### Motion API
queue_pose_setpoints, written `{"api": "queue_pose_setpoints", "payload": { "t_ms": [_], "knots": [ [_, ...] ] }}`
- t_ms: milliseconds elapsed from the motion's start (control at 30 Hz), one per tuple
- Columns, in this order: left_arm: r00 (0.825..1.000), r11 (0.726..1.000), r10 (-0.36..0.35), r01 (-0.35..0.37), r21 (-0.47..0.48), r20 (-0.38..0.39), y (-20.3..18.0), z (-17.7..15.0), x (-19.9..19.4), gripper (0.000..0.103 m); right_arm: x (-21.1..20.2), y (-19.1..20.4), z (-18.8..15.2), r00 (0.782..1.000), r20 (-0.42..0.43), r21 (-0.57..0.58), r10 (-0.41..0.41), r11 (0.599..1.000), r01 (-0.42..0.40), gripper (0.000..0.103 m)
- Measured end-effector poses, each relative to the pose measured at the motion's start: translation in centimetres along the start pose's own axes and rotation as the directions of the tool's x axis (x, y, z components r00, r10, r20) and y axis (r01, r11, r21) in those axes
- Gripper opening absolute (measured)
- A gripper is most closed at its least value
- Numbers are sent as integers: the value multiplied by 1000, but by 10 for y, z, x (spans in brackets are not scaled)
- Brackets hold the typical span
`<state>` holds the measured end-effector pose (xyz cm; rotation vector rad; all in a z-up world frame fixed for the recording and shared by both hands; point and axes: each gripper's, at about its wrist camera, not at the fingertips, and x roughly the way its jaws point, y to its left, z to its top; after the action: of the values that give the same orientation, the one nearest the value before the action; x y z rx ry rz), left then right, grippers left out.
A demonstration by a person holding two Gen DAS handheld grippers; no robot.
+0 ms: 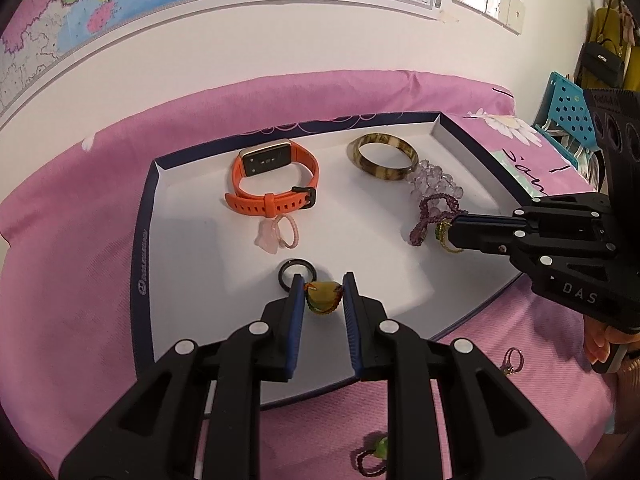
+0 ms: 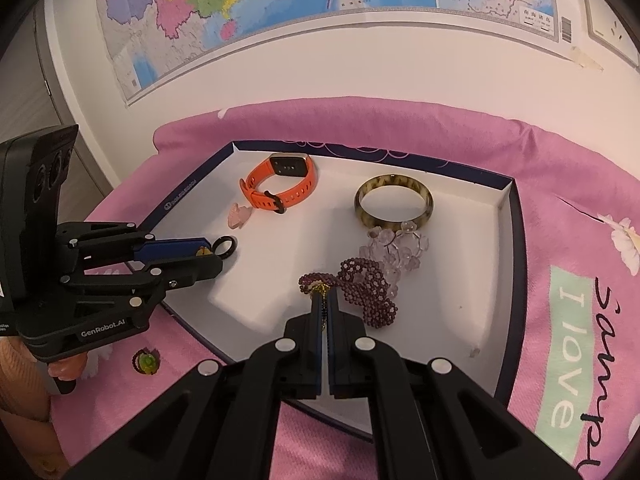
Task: Organize jewelry
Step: 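Open both grippers to release the amber ring and gold pendant in the box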
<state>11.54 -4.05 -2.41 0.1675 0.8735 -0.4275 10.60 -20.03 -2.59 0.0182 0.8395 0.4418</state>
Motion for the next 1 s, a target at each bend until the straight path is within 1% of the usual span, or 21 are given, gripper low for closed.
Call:
{"api": "queue_pose_setpoints", "payload": {
  "t_ms": [233,433,500,533,567,600,733,800,900,933,967,1000],
  "knots": [
    [1000,1000,-2,2,-7,-10,1,-1,3,20,3,0,0,1000,-12,6,-4,1000,5,2],
    [1000,1000,-5,5,-18,5,2,0,-3,21,1,0,-1,1000,-4,9,-11,1000,11,4],
    [1000,1000,-7,7,-21,19,2,0,-8,25,-1,0,-1,1000,2,9,-11,1000,11,6],
    [1000,1000,-8,8,-22,24,3,0,-11,27,-2,0,-2,1000,3,12,-12,1000,12,8],
    [999,1000,-6,7,-23,34,3,-1,-15,28,-3,0,-2,1000,6,14,-13,1000,13,13],
    [999,1000,-3,4,-24,39,4,-1,-17,28,-6,-1,-3,1000,11,15,-13,1000,13,14],
    [997,1000,9,-7,-24,82,6,-7,-36,39,-16,-1,-5,1000,28,20,-11,1000,10,14],
    [995,1000,21,-19,-17,102,6,-12,-45,41,-22,-1,-7,999,37,21,-11,1000,10,21],
    [992,1000,23,-22,-12,122,7,-21,-58,48,-35,1,-11,998,57,17,-4,1000,3,23],
    [991,999,36,-35,-11,131,6,-25,-62,52,-40,2,-13,998,63,15,0,1000,-1,24],
    [989,999,46,-46,-7,139,6,-29,-66,55,-43,3,-14,998,68,14,5,1000,-6,28],
    [989,999,51,-51,-4,142,5,-33,-69,56,-49,5,-17,997,80,13,10,1000,-11,36]
  ]
}}
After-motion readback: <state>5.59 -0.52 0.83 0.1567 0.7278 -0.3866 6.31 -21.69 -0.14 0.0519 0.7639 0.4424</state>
